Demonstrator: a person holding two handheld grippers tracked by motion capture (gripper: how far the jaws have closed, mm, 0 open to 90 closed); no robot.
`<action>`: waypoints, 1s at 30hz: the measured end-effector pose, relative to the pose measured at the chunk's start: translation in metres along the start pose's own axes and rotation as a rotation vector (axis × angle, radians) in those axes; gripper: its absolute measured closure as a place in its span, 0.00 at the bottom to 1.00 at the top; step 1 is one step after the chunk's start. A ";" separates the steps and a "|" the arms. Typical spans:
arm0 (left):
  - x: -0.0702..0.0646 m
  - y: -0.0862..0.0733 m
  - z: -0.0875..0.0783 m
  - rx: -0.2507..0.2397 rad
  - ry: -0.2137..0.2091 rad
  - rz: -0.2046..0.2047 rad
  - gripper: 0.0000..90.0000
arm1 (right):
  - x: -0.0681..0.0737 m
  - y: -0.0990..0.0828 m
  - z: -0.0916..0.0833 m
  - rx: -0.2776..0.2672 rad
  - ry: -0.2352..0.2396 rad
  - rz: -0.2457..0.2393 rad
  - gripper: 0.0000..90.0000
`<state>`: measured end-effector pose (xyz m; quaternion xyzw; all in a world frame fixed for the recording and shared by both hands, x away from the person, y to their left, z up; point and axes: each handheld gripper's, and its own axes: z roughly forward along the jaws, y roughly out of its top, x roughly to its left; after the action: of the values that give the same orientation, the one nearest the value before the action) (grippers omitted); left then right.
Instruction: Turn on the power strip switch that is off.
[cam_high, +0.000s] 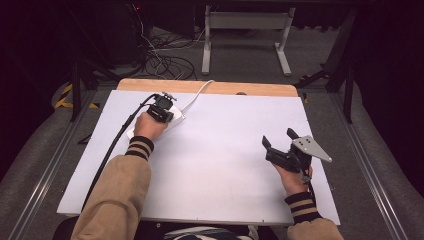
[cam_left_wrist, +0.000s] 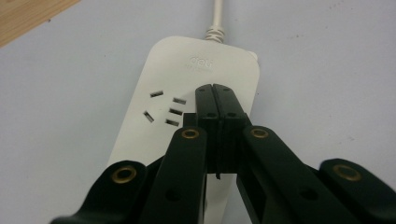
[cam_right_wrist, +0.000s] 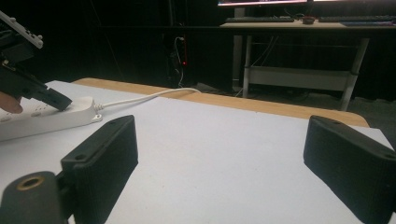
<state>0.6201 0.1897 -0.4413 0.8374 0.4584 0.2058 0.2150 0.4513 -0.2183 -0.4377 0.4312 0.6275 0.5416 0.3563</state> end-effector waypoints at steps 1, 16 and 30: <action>0.001 0.000 0.000 0.000 -0.006 -0.004 1.00 | 0.000 0.000 0.000 0.001 0.000 0.000 0.12; 0.006 0.000 0.001 0.002 -0.040 -0.029 1.00 | 0.001 0.000 0.000 0.004 0.001 -0.007 0.12; 0.006 -0.001 0.001 -0.003 -0.035 -0.027 1.00 | 0.001 -0.001 0.001 0.012 0.000 -0.003 0.12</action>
<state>0.6232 0.1953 -0.4416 0.8342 0.4655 0.1890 0.2272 0.4518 -0.2173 -0.4384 0.4325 0.6314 0.5373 0.3544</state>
